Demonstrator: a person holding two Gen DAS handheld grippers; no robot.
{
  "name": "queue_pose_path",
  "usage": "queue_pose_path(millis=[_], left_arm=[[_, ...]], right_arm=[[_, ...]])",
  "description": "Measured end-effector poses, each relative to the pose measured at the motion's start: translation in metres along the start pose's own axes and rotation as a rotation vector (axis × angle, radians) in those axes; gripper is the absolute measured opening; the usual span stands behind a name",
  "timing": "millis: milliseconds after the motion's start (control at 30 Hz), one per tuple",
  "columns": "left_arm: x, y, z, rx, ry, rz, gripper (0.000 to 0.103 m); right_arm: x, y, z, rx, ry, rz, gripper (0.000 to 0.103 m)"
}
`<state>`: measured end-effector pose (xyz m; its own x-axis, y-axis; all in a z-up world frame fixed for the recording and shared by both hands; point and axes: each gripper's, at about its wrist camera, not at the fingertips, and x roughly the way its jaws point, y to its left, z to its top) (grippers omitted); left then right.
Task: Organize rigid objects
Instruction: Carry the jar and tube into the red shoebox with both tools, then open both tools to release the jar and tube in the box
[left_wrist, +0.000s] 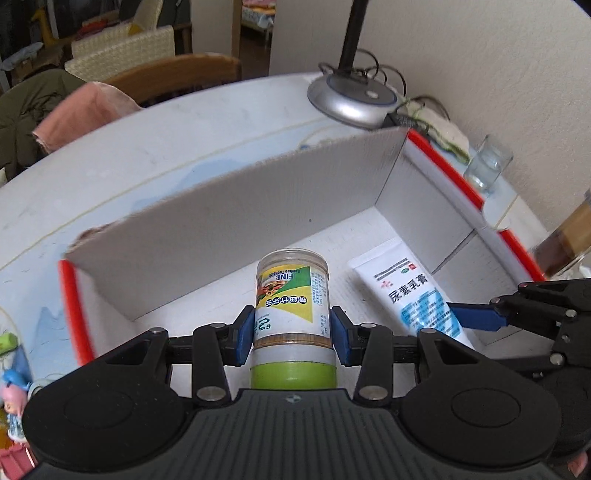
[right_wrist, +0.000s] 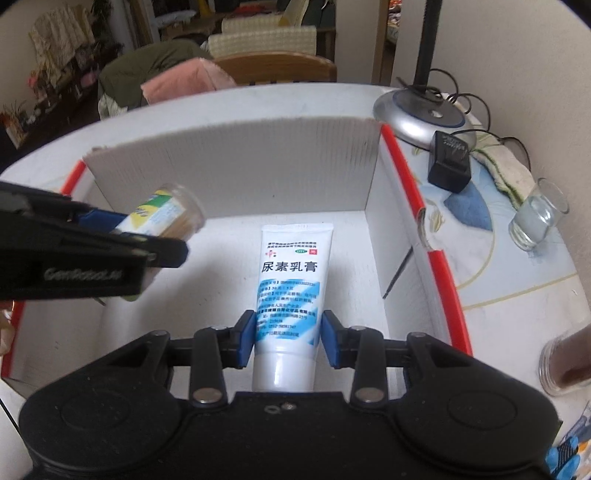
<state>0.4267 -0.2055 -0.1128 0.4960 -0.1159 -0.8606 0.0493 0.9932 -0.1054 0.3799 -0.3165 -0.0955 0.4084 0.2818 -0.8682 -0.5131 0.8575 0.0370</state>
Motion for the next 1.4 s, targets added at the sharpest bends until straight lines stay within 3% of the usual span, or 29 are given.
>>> queue_pose_path(millis=[367, 700, 967, 1400], left_arm=[[0.042, -0.009, 0.0, 0.013, 0.146, 0.014, 0.043], [0.046, -0.009, 0.003, -0.01, 0.163, -0.001, 0.043], [0.023, -0.012, 0.002, -0.007, 0.098, -0.014, 0.047], [-0.038, -0.01, -0.013, -0.014, -0.022, -0.024, 0.048]], right_arm=[[0.029, 0.001, -0.002, -0.038, 0.118, -0.001, 0.036], [0.03, 0.001, -0.002, -0.049, 0.129, 0.007, 0.037], [0.019, -0.002, -0.005, -0.031, 0.09, 0.023, 0.05], [-0.022, 0.003, -0.005, -0.034, -0.021, 0.057, 0.052]])
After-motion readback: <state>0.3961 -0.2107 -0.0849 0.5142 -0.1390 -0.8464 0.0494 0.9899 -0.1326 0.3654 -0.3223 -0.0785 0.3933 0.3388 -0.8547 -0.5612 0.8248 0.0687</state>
